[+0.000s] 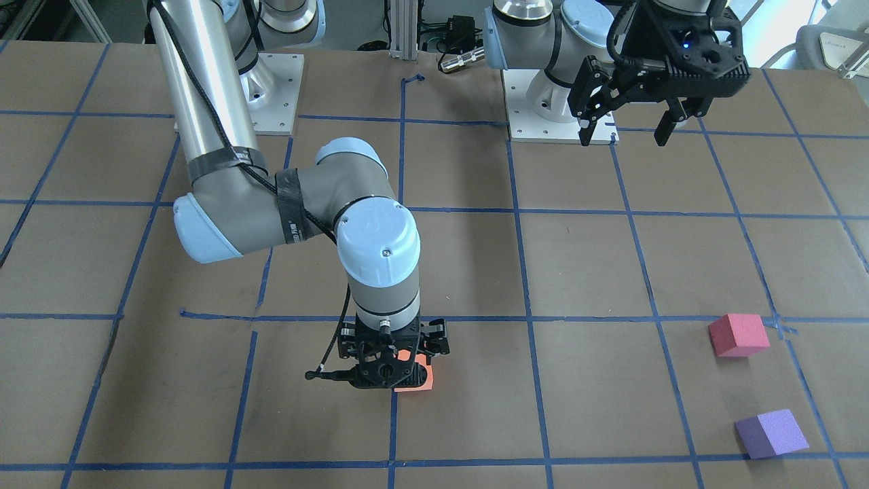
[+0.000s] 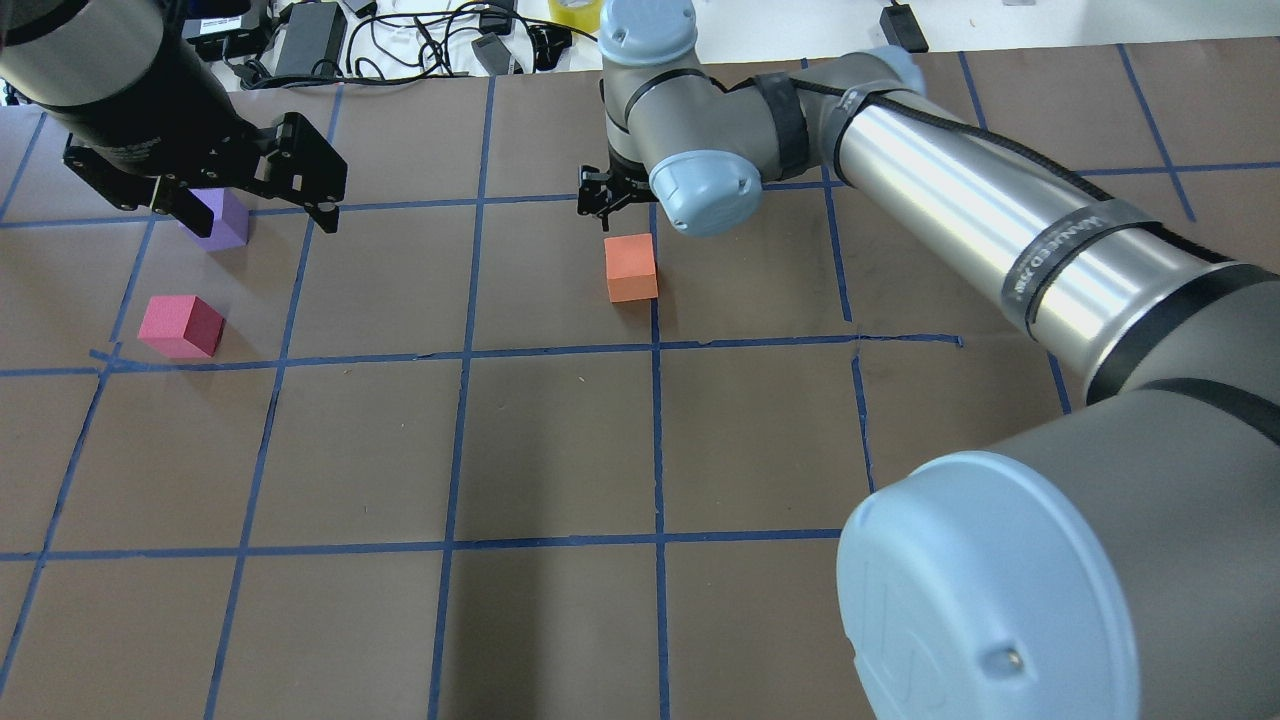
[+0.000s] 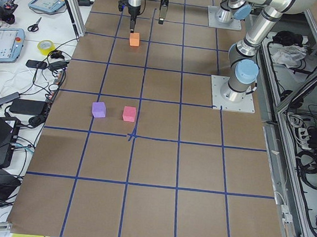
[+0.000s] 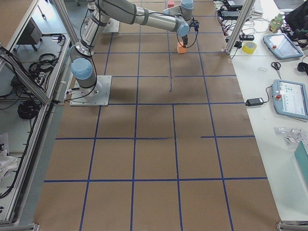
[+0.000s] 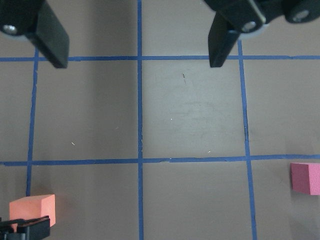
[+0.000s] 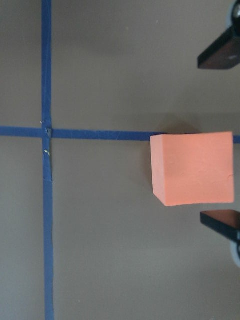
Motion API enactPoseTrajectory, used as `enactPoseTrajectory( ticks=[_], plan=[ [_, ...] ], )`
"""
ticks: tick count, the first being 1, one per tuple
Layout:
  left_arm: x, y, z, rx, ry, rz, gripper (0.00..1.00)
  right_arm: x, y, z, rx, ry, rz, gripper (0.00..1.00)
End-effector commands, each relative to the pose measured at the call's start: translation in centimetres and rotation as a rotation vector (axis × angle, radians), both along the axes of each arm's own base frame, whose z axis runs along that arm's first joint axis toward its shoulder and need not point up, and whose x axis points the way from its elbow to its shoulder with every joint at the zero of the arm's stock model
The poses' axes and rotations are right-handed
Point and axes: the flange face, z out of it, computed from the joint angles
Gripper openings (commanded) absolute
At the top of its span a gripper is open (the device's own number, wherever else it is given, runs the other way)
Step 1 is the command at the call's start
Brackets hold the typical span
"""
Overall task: Arrange blocks in a line
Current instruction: 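Raise the right gripper away while the left gripper reaches toward the orange cube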
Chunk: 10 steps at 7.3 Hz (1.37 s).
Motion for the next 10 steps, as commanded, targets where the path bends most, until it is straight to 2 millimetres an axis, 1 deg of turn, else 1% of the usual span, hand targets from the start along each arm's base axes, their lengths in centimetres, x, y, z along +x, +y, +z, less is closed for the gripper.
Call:
enactPoseTrajectory(
  ticks=[1, 2, 3, 4, 5, 6, 7, 8, 9, 10],
  plan=[
    [-0.1, -0.8, -0.1, -0.01, 0.017, 0.042, 1.0, -7.6, 2.5, 11.0, 0.011, 0.015, 0.04, 1.0],
    [-0.2, -1.8, 0.0, -0.033, 0.023, 0.043, 1.0, -10.8, 4.0, 13.9, 0.025, 0.041, 0.082, 1.0],
    [-1.2, -3.3, -1.2, -0.044, 0.043, 0.022, 1.0, -14.8, 4.0, 15.2, 0.048, 0.079, 0.042, 1.0],
    [-1.6, -5.2, -3.7, -0.007, 0.033, 0.016, 1.0, -17.9, 4.3, 16.8, 0.043, 0.103, 0.014, 1.0],
    [-3.0, -7.7, -6.1, -0.027, 0.044, 0.056, 1.0, -20.8, 4.4, 16.5, 0.091, 0.121, -0.026, 1.0],
    [-6.4, -9.9, -8.7, -0.077, 0.061, 0.076, 1.0, -23.4, 3.9, 17.1, 0.073, 0.145, -0.045, 1.0],
    [-9.0, -12.0, -11.9, -0.092, 0.077, 0.076, 1.0, -23.5, 4.2, 18.4, 0.036, 0.156, 0.041, 1.0],
    [-12.1, -13.6, -16.2, -0.079, 0.089, 0.09, 1.0, -23.4, 4.7, 19.2, 0.02, 0.145, 0.074, 1.0],
    [-14.6, -14.8, -20.1, -0.068, 0.092, 0.086, 1.0, -23.3, 5.7, 19.5, 0.03, 0.143, 0.082, 1.0],
    [-16.7, -15.7, -23.1, -0.049, 0.093, 0.094, 1.0, -23.2, 6.7, 18.5, 0.058, 0.14, 0.091, 1.0]
  ],
)
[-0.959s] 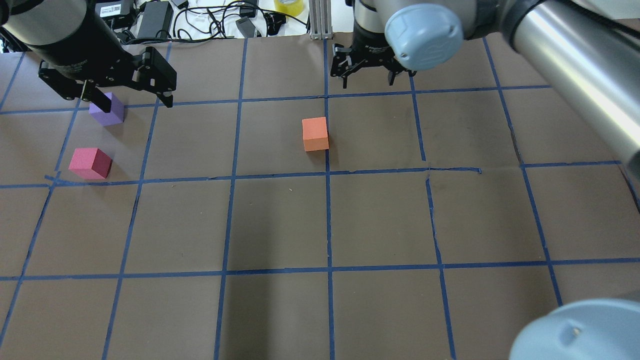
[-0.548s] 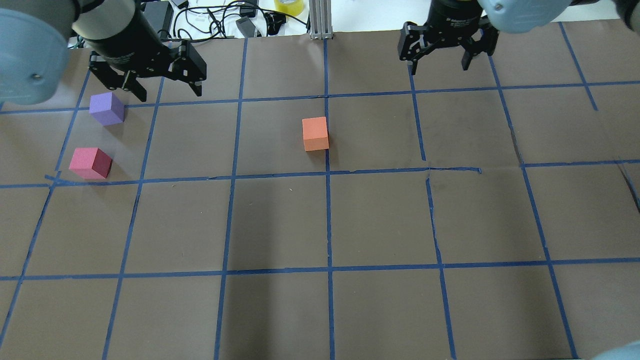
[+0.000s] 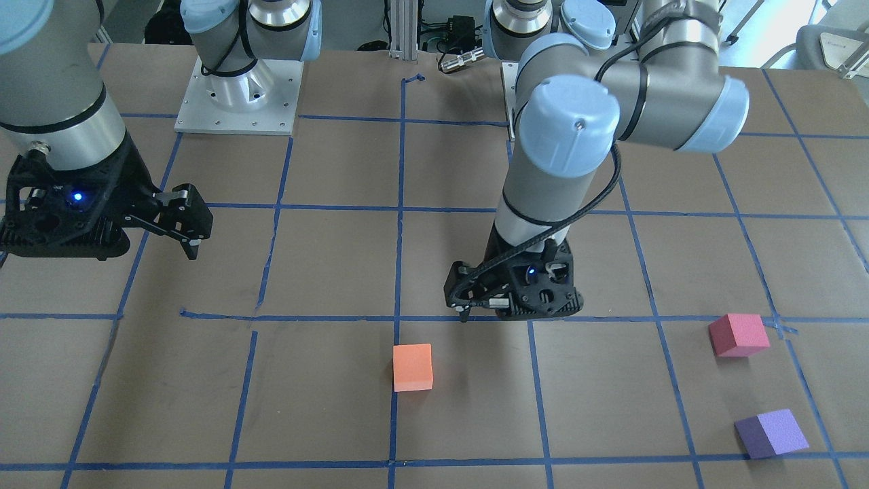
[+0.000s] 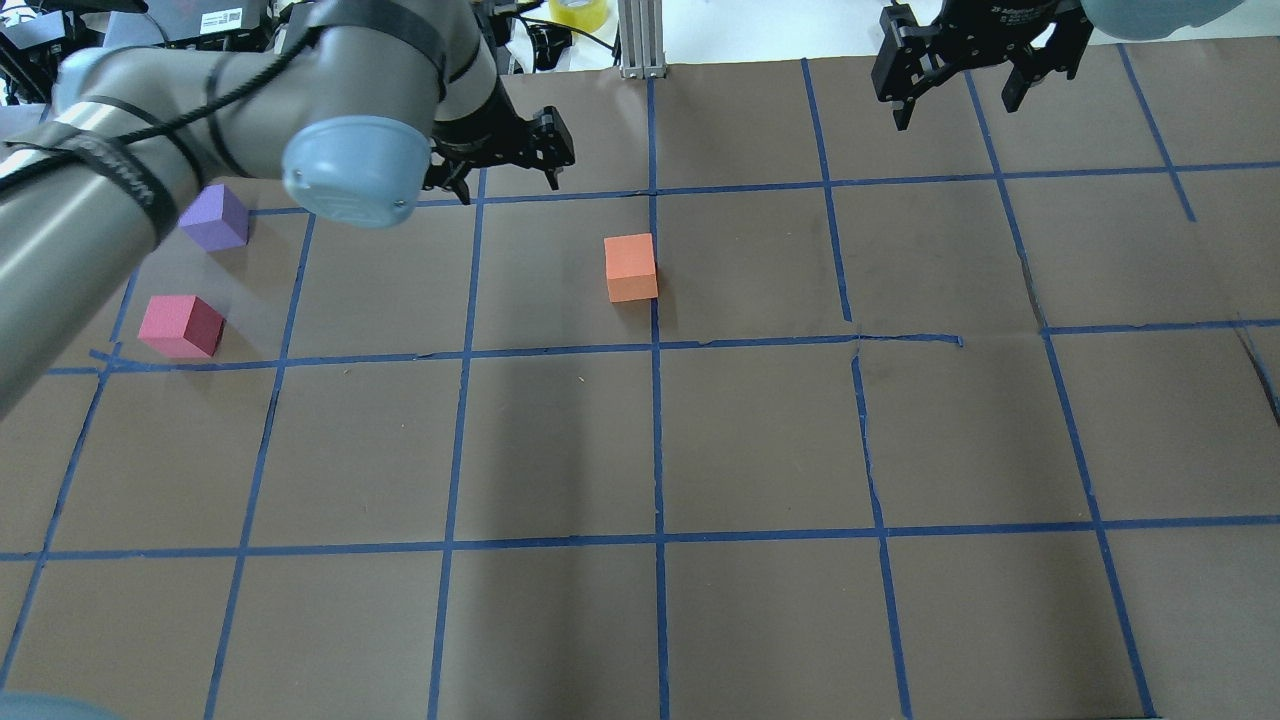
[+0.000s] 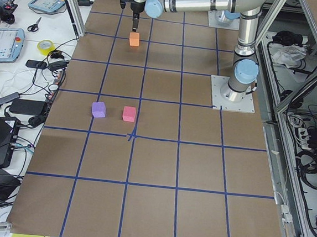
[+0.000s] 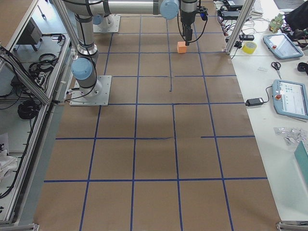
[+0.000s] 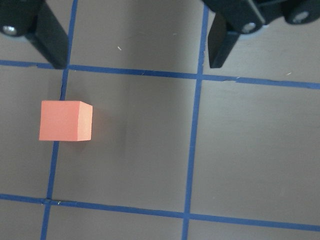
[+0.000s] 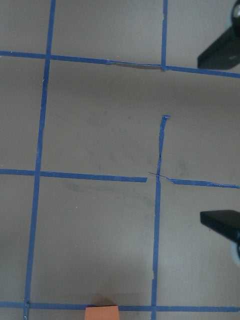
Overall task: Arrange blocks in a line
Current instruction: 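Raise the right gripper away while the left gripper reaches toward the orange cube, then lower the left gripper onto the orange cube and close on it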
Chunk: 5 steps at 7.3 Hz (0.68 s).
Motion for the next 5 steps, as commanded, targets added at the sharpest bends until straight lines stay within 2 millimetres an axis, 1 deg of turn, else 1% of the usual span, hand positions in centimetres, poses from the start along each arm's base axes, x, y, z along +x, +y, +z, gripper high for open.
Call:
enactPoseTrajectory(
  ticks=[1, 2, 3, 4, 5],
  plan=[
    [-5.5, -2.0, -8.7, 0.026, 0.003, -0.024, 1.0, 0.4, 2.9, -0.9, 0.021, -0.034, 0.012, 1.0],
    [-6.4, -3.6, -11.3, 0.018, 0.008, -0.024, 1.0, 0.4, 3.6, -1.8, 0.037, -0.041, 0.007, 1.0],
    [-7.0, -4.7, -12.7, 0.026, 0.007, -0.021, 1.0, 0.4, 4.6, -0.7, 0.025, -0.041, 0.005, 1.0],
    [-7.8, -4.9, -13.9, 0.037, 0.02, -0.029, 1.0, 0.6, 4.8, -0.4, 0.023, -0.055, 0.001, 1.0],
    [-8.5, -4.8, -15.4, 0.074, 0.076, -0.023, 1.0, 1.0, 5.1, -0.1, 0.018, -0.095, 0.002, 1.0]
  ],
)
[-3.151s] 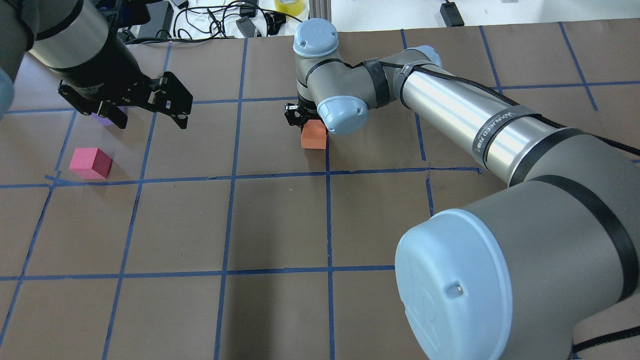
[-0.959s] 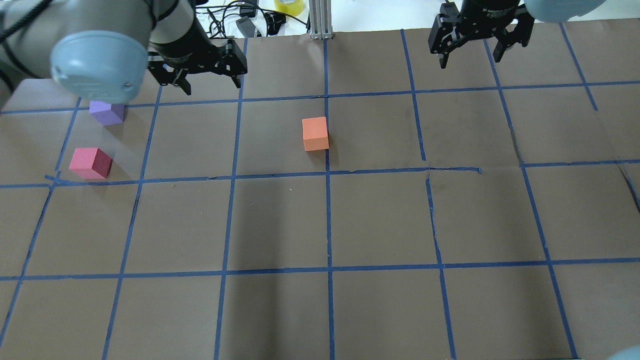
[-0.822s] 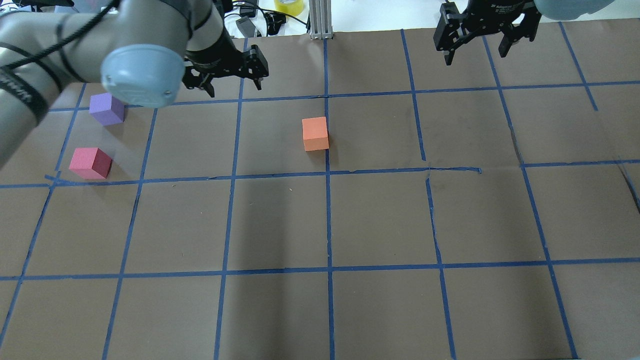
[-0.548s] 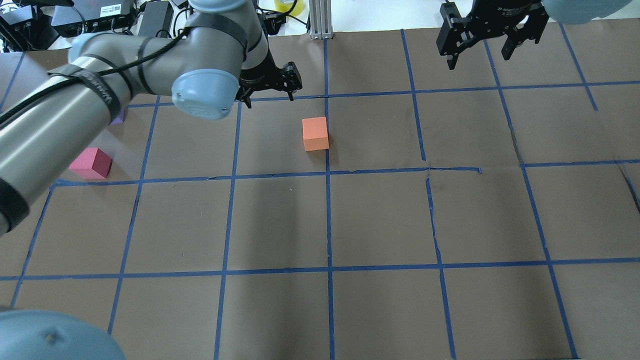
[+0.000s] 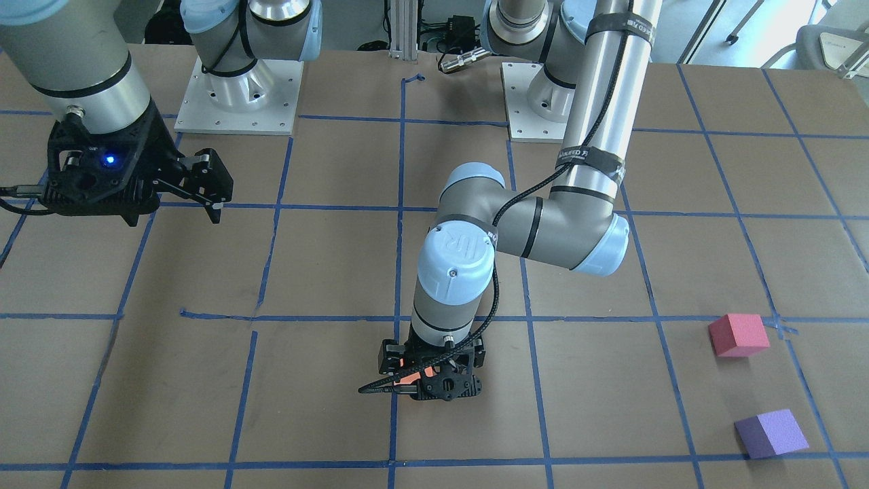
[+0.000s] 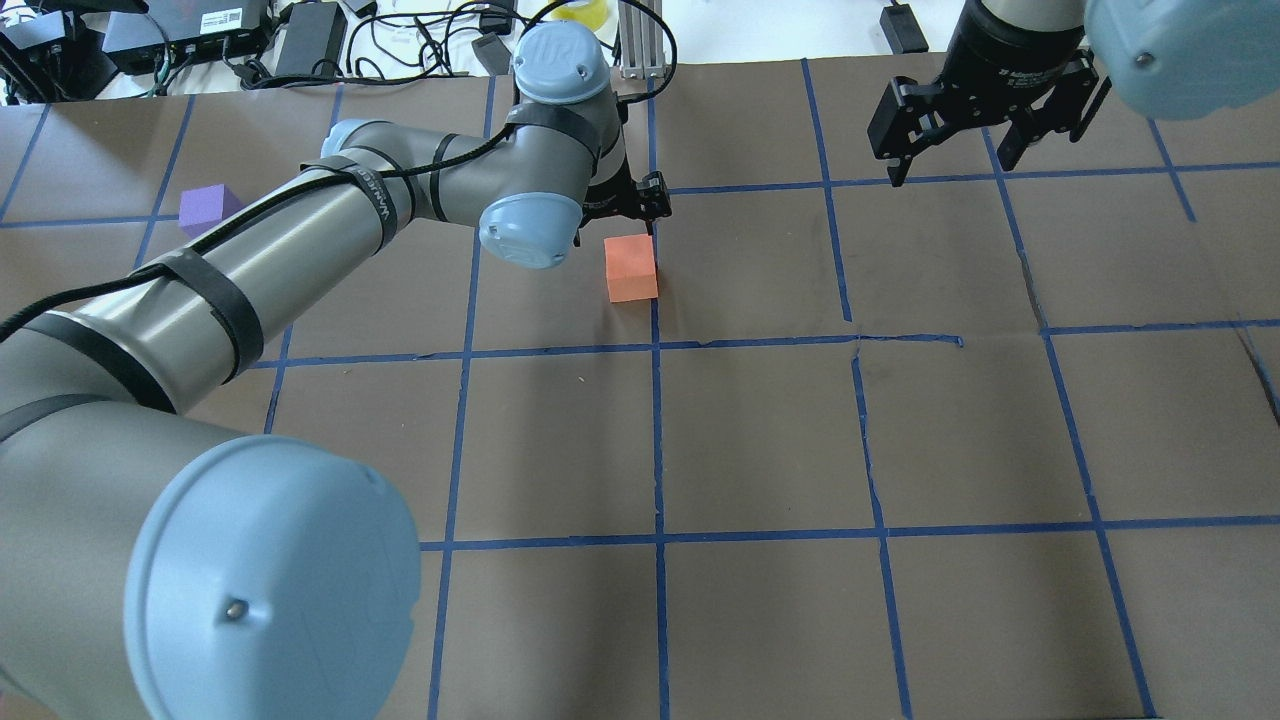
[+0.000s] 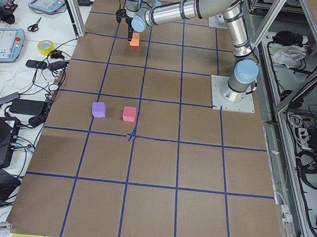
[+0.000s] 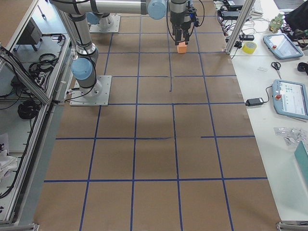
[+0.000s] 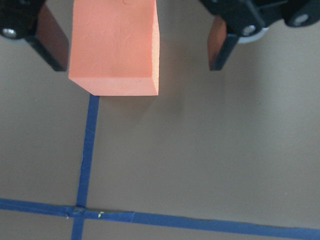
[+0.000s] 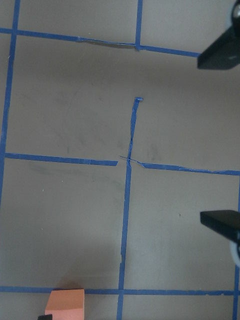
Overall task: Arrange blocks in a line
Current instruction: 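Lower the left gripper onto the orange cube and close on it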
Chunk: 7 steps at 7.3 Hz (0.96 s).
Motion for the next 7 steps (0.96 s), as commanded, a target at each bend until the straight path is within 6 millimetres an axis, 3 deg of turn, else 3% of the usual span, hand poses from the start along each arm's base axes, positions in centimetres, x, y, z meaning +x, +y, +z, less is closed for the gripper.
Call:
enactPoseTrajectory(
  ticks=[1, 2, 3, 5, 6, 7],
  plan=[
    [-1.1, -0.2, -3.3, 0.053, 0.05, 0.001, 0.93, 0.4, 0.5, 0.5, -0.005, -0.037, -0.003, 1.0],
    [-1.0, -0.2, -3.5, 0.06, 0.047, 0.012, 0.1, 0.4, 0.8, 1.0, -0.013, -0.037, -0.003, 1.0],
    [-0.9, 0.0, -3.3, 0.061, 0.037, 0.011, 0.0, 0.5, 0.9, 1.2, -0.021, -0.049, -0.005, 1.0],
    [0.5, -0.6, 0.6, -0.016, -0.034, -0.012, 0.0, 0.6, 0.8, 1.0, -0.015, -0.06, -0.006, 1.0],
    [2.7, -1.4, 2.7, -0.036, -0.047, -0.056, 0.0, 0.5, 0.8, 0.7, -0.007, -0.051, -0.007, 1.0],
    [8.2, -3.1, 4.5, -0.041, -0.046, 0.001, 0.0, 0.5, 0.8, 0.7, -0.008, -0.05, -0.007, 1.0]
  ],
)
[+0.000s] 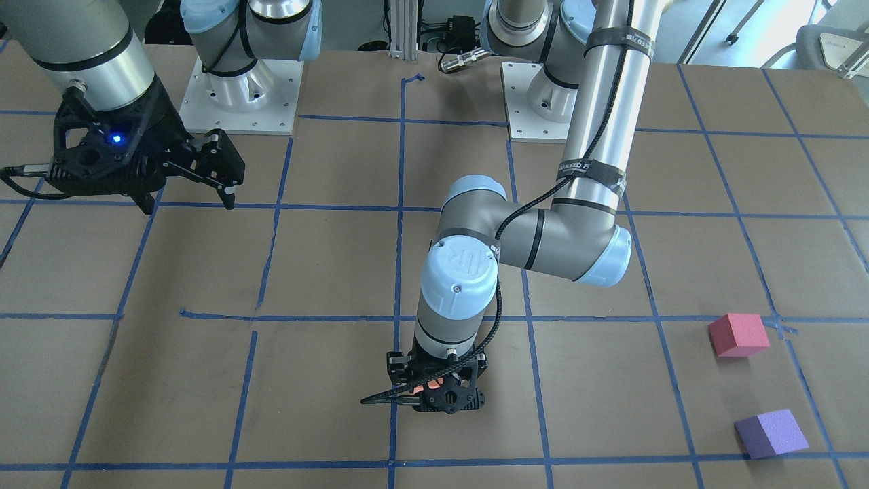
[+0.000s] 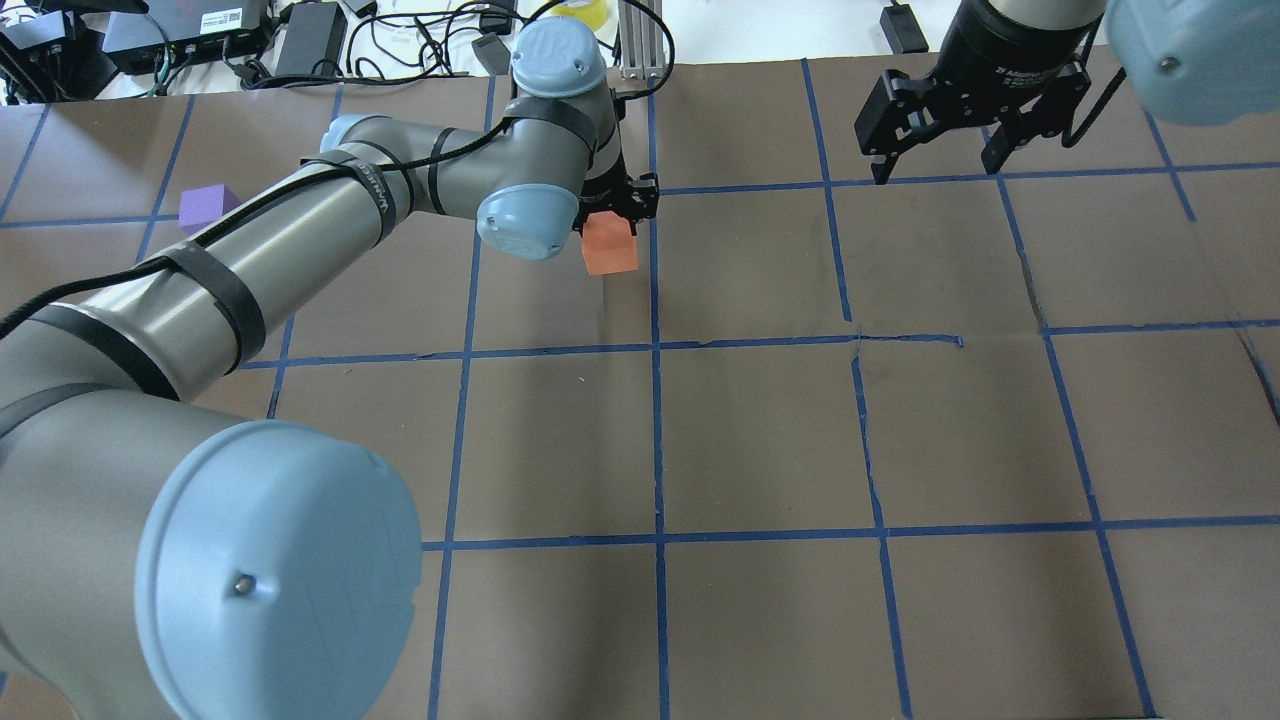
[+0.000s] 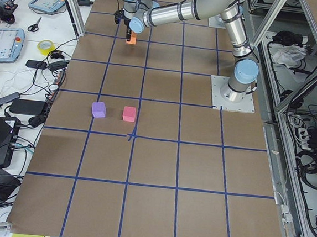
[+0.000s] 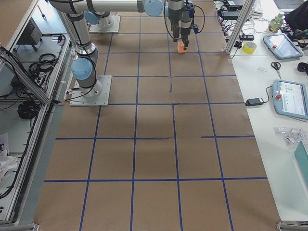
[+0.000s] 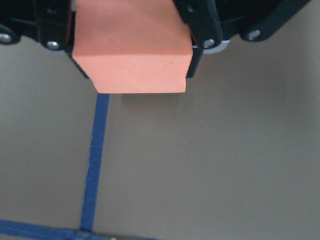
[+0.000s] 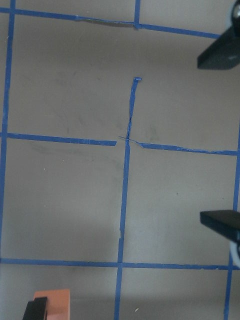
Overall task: Arrange blocks in a line
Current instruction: 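Carry the orange cube with the left gripper toward the purple cube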
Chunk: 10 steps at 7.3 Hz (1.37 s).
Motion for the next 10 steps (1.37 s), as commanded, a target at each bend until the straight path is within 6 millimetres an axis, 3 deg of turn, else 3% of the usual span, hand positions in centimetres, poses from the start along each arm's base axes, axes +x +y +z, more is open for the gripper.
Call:
enactPoseTrajectory(
  ticks=[1, 3, 4, 6, 8, 10],
  plan=[
    [11.2, -3.1, 4.5, -0.041, -0.001, 0.095, 0.0, -0.1, -0.1, -0.2, 0.0, 0.008, -0.002, 1.0],
    [23.6, -3.8, 9.0, -0.029, -0.056, -0.005, 0.0, -0.2, 0.0, -0.1, 0.003, 0.01, -0.004, 1.0],
    [29.0, -3.3, 9.3, 0.01, -0.072, -0.018, 0.0, -0.2, 0.0, -0.1, 0.003, 0.01, -0.002, 1.0],
    [41.0, -2.9, 7.1, 0.051, -0.065, 0.102, 0.0, -0.2, 0.0, -0.2, 0.005, 0.011, -0.004, 1.0],
    [47.6, -2.2, 5.2, 0.063, -0.065, 0.031, 0.0, -0.2, 0.0, -0.2, 0.002, 0.011, -0.001, 1.0],
    [49.8, -2.4, 2.7, 0.083, -0.071, -0.051, 0.0, -0.4, -0.1, -0.4, 0.008, 0.012, 0.001, 1.0]
  ],
)
